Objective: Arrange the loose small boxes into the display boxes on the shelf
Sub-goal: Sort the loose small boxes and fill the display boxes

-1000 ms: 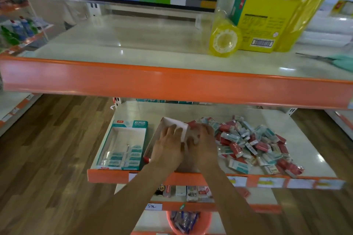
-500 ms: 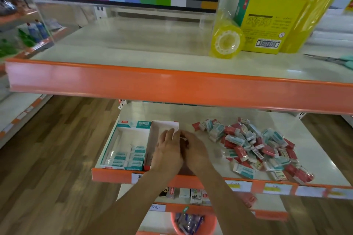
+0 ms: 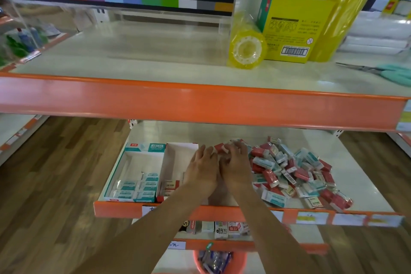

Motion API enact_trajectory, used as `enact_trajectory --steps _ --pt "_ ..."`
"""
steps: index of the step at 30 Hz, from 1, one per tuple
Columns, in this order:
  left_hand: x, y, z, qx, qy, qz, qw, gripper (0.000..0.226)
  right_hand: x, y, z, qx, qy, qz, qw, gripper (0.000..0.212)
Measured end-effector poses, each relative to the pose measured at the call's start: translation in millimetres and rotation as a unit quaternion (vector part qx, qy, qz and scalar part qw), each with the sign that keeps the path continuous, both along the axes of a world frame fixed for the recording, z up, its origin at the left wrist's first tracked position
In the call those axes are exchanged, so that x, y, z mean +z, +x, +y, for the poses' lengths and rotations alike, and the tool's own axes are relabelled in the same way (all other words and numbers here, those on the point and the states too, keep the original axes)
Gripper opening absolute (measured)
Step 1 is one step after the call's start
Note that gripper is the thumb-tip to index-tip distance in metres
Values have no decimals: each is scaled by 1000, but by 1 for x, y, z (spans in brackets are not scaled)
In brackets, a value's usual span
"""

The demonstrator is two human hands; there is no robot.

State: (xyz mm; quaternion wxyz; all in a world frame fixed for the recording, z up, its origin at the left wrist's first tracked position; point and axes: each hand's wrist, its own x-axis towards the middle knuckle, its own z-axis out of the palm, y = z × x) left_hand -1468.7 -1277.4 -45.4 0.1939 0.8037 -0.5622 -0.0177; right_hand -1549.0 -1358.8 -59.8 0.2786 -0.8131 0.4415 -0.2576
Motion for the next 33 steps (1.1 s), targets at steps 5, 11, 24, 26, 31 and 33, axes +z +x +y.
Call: enact_trajectory --steps 5,11,24,26,31,33 --pt "3 0 -28 -16 88 -67 994 49 1 -3 -14 18 19 41 999 30" --pt "8 -2 -46 -4 162 -98 982 47 -2 -12 -19 75 21 66 995 49" --pt "-7 -58 9 34 103 -43 993 35 -17 -53 5 47 -95 -60 993 46" --pt "-9 -61 13 53 84 -17 995 26 -18 -54 8 36 -104 -52 993 52" --pt "-19 -64 12 71 38 57 995 28 -17 -59 12 24 -121 -62 990 48" --pt "-22 -66 13 73 0 99 992 35 -19 -60 12 28 -123 -73 989 47"
